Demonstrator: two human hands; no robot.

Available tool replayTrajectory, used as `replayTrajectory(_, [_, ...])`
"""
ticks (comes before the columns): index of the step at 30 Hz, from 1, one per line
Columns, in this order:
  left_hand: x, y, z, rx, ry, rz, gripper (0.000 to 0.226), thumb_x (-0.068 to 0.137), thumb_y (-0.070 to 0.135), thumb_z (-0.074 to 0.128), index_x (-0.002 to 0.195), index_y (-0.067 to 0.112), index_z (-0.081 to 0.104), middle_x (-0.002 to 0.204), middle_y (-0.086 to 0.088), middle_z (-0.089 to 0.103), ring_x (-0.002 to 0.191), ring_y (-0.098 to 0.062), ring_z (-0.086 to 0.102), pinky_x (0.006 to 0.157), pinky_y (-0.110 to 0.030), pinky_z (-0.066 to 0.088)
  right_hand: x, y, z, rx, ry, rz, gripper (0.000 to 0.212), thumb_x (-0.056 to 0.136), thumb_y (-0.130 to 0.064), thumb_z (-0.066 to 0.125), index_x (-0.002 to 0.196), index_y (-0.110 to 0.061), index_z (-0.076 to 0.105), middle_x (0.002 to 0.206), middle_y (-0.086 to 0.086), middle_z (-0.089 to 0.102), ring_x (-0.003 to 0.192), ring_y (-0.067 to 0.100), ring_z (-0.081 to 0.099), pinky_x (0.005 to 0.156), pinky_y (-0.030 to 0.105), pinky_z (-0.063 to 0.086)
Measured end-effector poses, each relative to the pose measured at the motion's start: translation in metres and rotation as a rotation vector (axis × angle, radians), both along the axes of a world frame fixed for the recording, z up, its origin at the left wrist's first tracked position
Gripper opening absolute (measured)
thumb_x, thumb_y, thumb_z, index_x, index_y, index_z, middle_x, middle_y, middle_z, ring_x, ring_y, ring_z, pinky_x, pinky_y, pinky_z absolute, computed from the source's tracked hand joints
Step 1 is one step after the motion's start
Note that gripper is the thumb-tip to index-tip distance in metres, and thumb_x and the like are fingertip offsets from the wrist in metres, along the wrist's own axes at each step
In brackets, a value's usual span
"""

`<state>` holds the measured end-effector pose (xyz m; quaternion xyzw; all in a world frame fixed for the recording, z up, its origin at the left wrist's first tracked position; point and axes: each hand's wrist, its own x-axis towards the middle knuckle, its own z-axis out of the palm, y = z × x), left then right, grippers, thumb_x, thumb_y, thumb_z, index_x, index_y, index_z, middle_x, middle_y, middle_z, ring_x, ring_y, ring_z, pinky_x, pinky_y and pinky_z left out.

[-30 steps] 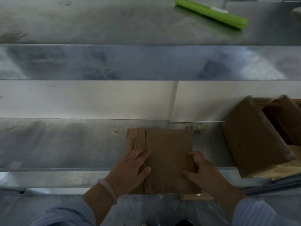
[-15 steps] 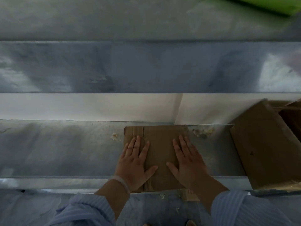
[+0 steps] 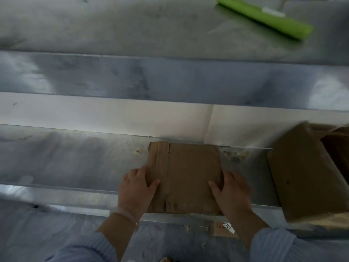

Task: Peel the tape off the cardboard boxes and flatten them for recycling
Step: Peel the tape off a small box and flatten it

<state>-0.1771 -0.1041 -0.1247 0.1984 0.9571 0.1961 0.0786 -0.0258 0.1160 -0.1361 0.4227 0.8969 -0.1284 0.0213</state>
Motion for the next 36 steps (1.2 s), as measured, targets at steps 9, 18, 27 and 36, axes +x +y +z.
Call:
replayTrajectory(9, [0.029,-0.026,0.006,0.045,-0.451,0.256,0.056,0.075,0.054,0.071,0.113,0.016,0.056,0.097,0.004,0.057,0.087,-0.013,0.054,0.075,-0.027,0.042,0.027,0.014,0.017,-0.559,0.124,-0.116,0.039,0.087,-0.044,0.064,0.113,-0.016,0.068,0.107,0.002,0.069,0.094,0.018,0.063,0.08,0.03,0.049])
replayTrajectory(18, [0.068,-0.117,0.032,0.263,-0.331,0.493,0.036,0.075,0.049,0.074,0.092,0.025,0.054,0.084,0.011,0.059,0.076,-0.006,0.056,0.059,-0.023,0.041,-0.006,-0.041,0.042,-0.67,0.233,0.112,0.026,0.084,-0.043,0.068,0.09,-0.018,0.068,0.088,0.0,0.069,0.084,0.018,0.064,0.071,0.029,0.045])
replayTrajectory(27, [0.034,-0.278,0.06,0.402,-0.162,0.685,0.034,0.074,0.043,0.077,0.093,0.022,0.057,0.084,0.009,0.06,0.074,-0.005,0.055,0.055,-0.021,0.037,-0.097,-0.193,0.07,-0.761,0.268,0.34,0.023,0.086,-0.042,0.067,0.088,-0.019,0.066,0.086,-0.002,0.069,0.082,0.017,0.065,0.073,0.033,0.05])
replayTrajectory(36, [-0.049,-0.47,0.08,0.457,-0.09,0.767,0.035,0.074,0.042,0.077,0.095,0.025,0.055,0.082,0.017,0.055,0.071,0.002,0.051,0.055,-0.019,0.037,-0.193,-0.394,0.087,-0.765,0.285,0.427,0.021,0.087,-0.039,0.066,0.084,-0.018,0.068,0.082,-0.003,0.069,0.074,0.011,0.063,0.056,0.024,0.041])
